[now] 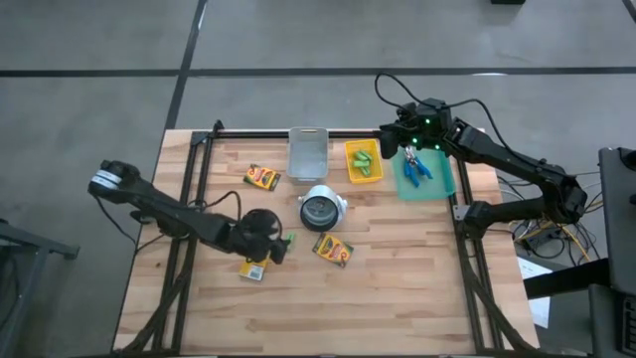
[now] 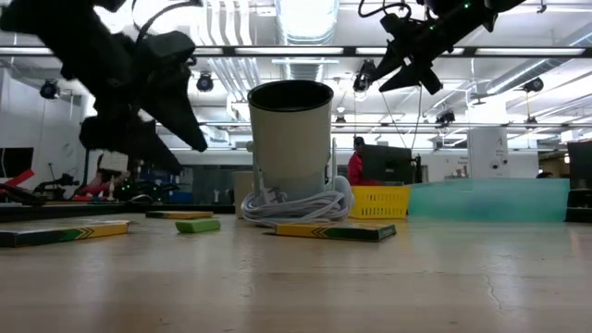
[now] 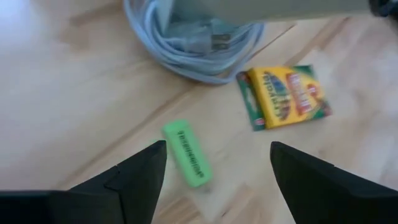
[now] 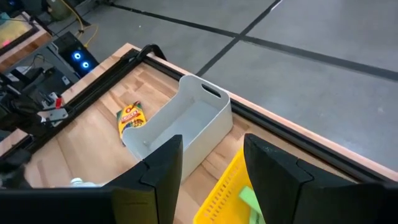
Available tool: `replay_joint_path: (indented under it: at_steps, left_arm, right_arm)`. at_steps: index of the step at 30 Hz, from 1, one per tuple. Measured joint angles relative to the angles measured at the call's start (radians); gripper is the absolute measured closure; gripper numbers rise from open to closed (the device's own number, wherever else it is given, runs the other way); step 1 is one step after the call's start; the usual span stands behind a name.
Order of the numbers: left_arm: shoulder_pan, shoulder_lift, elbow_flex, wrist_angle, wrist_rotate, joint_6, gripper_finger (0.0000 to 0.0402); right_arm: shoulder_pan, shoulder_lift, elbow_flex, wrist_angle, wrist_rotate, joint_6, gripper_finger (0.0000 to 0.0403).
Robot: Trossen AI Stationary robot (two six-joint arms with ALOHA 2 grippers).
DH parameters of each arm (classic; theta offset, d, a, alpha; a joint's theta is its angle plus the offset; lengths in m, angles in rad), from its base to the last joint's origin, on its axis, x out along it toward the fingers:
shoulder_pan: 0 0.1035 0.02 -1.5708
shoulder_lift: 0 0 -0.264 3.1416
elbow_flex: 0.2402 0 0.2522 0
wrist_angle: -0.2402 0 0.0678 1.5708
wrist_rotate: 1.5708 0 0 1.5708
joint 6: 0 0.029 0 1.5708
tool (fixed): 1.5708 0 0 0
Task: Pick & Place School Supplies
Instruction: Put the green eraser into the yellow bin
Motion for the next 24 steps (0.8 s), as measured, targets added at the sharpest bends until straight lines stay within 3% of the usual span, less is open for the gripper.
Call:
replay_joint_path:
  at_steps: [4, 9, 16, 24]
  left_arm:
    - [0.002, 0.000, 0.084, -0.104, -0.006, 0.001, 0.0117]
    - [0.002, 0.028, 0.080, -0.104, -0.018, 0.029, 0.0118]
    - [0.001, 0.125, 0.073, -0.078, 0.047, -0.169, 0.0118]
    - [0.001, 0.268, 0.165, -0.083, 0.047, -0.113, 0.0118]
  right_arm:
    - [0.000, 0.000, -0.007, 0.000, 0.000, 0.000, 0.0239]
    - [0.000, 0.000, -0.018, 0.000, 0.000, 0.000, 0.0239]
    - [0.000, 0.000, -0.051, 0.000, 0.000, -0.003, 0.0239]
    - [0.000, 0.000, -0.071, 0.001, -0.001, -0.049, 0.0239]
